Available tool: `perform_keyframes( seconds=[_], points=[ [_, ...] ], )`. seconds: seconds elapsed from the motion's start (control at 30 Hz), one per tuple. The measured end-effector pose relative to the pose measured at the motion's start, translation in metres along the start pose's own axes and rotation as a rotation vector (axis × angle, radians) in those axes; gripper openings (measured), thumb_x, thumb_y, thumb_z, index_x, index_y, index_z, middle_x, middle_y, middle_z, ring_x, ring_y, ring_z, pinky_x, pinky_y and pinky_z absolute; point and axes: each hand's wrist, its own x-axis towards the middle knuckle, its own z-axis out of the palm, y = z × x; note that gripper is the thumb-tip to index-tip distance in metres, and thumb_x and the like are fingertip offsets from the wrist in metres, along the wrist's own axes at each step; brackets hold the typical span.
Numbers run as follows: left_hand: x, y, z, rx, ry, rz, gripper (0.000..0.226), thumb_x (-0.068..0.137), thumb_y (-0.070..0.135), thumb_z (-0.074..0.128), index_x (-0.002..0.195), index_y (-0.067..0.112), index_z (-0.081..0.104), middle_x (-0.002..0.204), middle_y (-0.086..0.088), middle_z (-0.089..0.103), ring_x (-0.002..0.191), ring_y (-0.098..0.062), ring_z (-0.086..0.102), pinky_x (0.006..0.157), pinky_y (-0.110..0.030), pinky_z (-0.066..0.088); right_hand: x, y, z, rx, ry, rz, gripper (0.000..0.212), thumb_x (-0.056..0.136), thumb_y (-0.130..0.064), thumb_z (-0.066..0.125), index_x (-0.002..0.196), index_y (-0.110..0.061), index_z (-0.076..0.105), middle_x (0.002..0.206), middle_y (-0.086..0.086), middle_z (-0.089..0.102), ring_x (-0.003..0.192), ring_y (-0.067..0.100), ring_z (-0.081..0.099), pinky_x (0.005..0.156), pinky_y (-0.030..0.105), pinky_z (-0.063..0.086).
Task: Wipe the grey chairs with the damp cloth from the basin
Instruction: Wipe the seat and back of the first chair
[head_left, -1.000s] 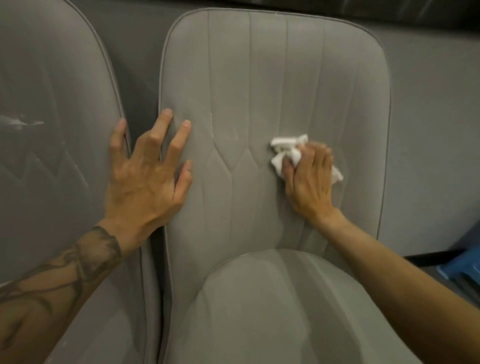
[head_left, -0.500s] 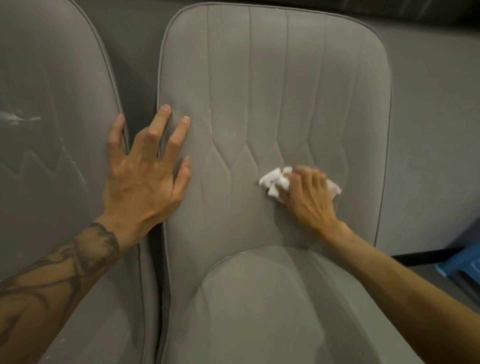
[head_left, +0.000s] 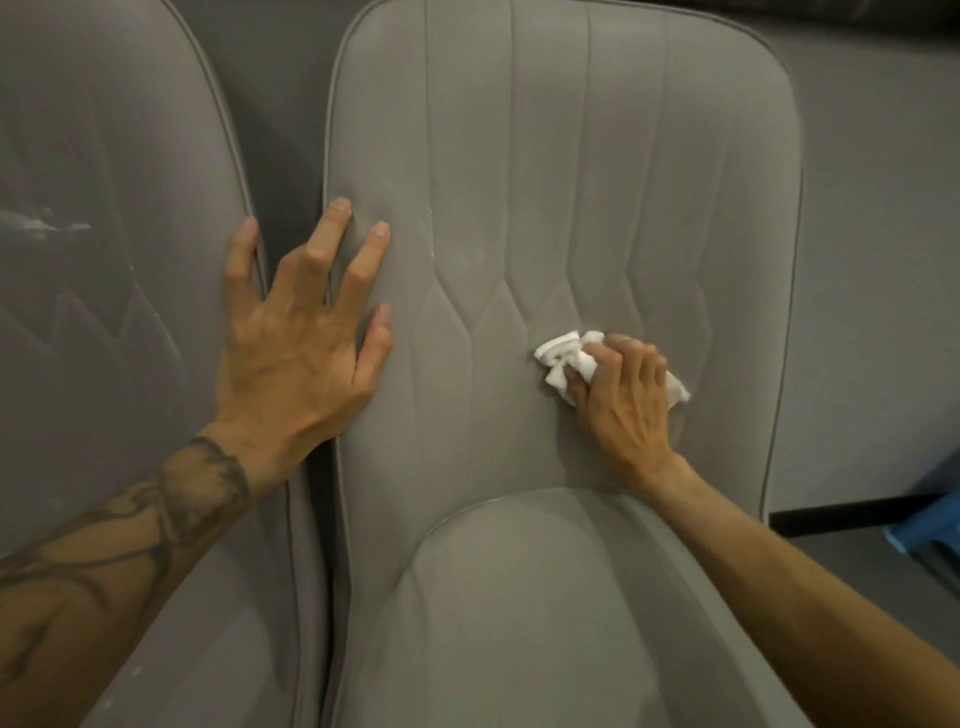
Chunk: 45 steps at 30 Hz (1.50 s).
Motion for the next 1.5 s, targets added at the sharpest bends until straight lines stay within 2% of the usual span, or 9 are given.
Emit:
perform_keyframes(
  seconds=[0.23,0.43,0.53,0.7,0.93,1.1,1.23,1.33,1.5],
  points=[
    [0.001,0.003,-0.002,0.009,0.009,0.005,0.06,0.109,0.04,0.036,0.165,0.019,0.028,0.167,-0.016,0.03,0.137,-0.032,0.052,0.126,-0.062,0.017,-0.032,-0.01,-0.01,0.015,-0.193,-0.287,0.027,0.1,-0.032,0.047,0.114,-0.009,0.05,0.112,0.014,0.049,0.092,0.033,0.049,0.08,0.042,0.035],
    [0.0,0.003,-0.003,0.004,0.007,0.003,0.061,0.109,0.04,0.037,0.165,0.018,0.027,0.167,-0.016,0.03,0.137,-0.031,0.052,0.125,-0.063,0.018,0.142,-0.011,-0.008,-0.058,0.238,0.256,0.039,0.105,-0.037,0.038,0.107,-0.003,0.056,0.103,0.024,0.058,0.095,0.036,0.05,0.085,0.044,0.031],
    [0.0,0.003,-0.003,0.014,0.008,0.005,0.061,0.109,0.04,0.037,0.164,0.018,0.027,0.167,-0.016,0.031,0.137,-0.031,0.051,0.125,-0.064,0.019,0.164,-0.045,-0.007,0.031,0.269,0.418,0.04,0.105,-0.034,0.042,0.111,0.001,0.059,0.109,0.024,0.059,0.099,0.04,0.056,0.088,0.044,0.035],
    [0.003,0.004,-0.005,0.008,-0.016,0.001,0.061,0.109,0.041,0.035,0.165,0.019,0.026,0.168,-0.016,0.029,0.138,-0.031,0.053,0.125,-0.064,0.018,0.124,-0.066,-0.019,0.08,0.046,-0.006,0.031,0.102,-0.027,0.051,0.107,0.002,0.063,0.109,0.025,0.061,0.094,0.04,0.057,0.083,0.045,0.035],
    [0.001,0.004,-0.004,0.003,0.008,0.007,0.06,0.108,0.039,0.038,0.163,0.017,0.031,0.167,-0.017,0.032,0.135,-0.033,0.056,0.123,-0.066,0.021,0.218,-0.07,-0.014,0.119,0.32,0.313,0.034,0.103,-0.032,0.046,0.105,0.0,0.06,0.103,0.021,0.06,0.092,0.034,0.056,0.085,0.039,0.038],
    [0.001,0.004,-0.006,-0.004,0.005,0.009,0.059,0.109,0.039,0.037,0.163,0.016,0.031,0.167,-0.017,0.032,0.134,-0.033,0.056,0.124,-0.065,0.021,0.17,-0.079,-0.022,0.164,0.095,-0.008,0.03,0.102,-0.026,0.051,0.105,0.001,0.062,0.105,0.023,0.06,0.094,0.039,0.057,0.085,0.044,0.035],
    [-0.001,0.003,-0.005,-0.001,-0.007,-0.003,0.059,0.109,0.039,0.036,0.163,0.017,0.031,0.167,-0.017,0.032,0.135,-0.033,0.055,0.124,-0.065,0.021,0.232,-0.067,-0.019,0.124,0.226,0.063,0.031,0.102,-0.032,0.047,0.099,-0.004,0.059,0.098,0.018,0.058,0.086,0.033,0.055,0.078,0.034,0.03],
    [0.0,0.003,-0.006,0.009,0.011,0.01,0.059,0.108,0.039,0.038,0.163,0.016,0.033,0.167,-0.017,0.033,0.136,-0.033,0.055,0.123,-0.065,0.022,0.214,-0.097,-0.018,0.22,0.225,0.21,0.036,0.103,-0.032,0.046,0.107,0.001,0.059,0.105,0.022,0.059,0.094,0.038,0.055,0.088,0.042,0.037],
    [0.001,0.004,-0.006,0.004,0.02,0.013,0.059,0.108,0.039,0.039,0.162,0.016,0.034,0.166,-0.016,0.034,0.134,-0.033,0.055,0.123,-0.065,0.023,0.195,-0.093,-0.027,0.171,0.066,-0.013,0.035,0.103,-0.031,0.046,0.105,0.0,0.061,0.106,0.024,0.059,0.097,0.039,0.055,0.086,0.045,0.035]
  ],
)
